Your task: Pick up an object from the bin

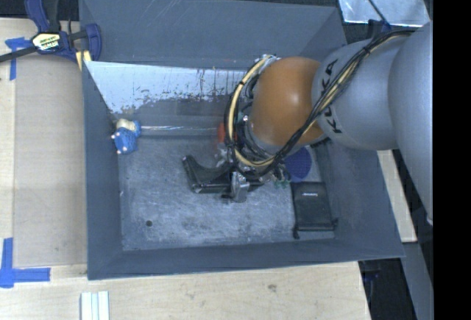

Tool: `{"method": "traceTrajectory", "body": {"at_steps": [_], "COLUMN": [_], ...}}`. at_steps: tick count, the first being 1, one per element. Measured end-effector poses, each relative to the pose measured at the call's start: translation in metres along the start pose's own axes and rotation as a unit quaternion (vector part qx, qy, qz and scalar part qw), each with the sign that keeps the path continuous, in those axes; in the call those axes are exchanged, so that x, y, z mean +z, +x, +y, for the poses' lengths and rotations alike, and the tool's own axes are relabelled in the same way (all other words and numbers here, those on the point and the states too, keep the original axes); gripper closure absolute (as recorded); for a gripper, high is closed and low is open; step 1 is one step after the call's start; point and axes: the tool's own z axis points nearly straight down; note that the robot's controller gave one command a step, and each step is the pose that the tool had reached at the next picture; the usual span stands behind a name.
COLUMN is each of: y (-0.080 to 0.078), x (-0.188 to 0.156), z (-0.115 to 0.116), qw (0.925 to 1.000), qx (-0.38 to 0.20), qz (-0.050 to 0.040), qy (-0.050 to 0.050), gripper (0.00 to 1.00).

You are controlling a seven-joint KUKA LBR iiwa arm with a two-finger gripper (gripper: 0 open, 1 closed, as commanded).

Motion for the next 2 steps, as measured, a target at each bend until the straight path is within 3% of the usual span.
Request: {"method": "traceTrajectory", "body": {"at_steps": [1,2], "y": [-0.028,0.000], "x": [-0.112,-0.176], "z": [0.013,0.037], "qw": [1.0000,0.9999], "qx": [-0.003,-0.012], "qz": [0.0044,0.0058], "qy": [0.001,0.000], "gripper": [1.00,1.00]}}
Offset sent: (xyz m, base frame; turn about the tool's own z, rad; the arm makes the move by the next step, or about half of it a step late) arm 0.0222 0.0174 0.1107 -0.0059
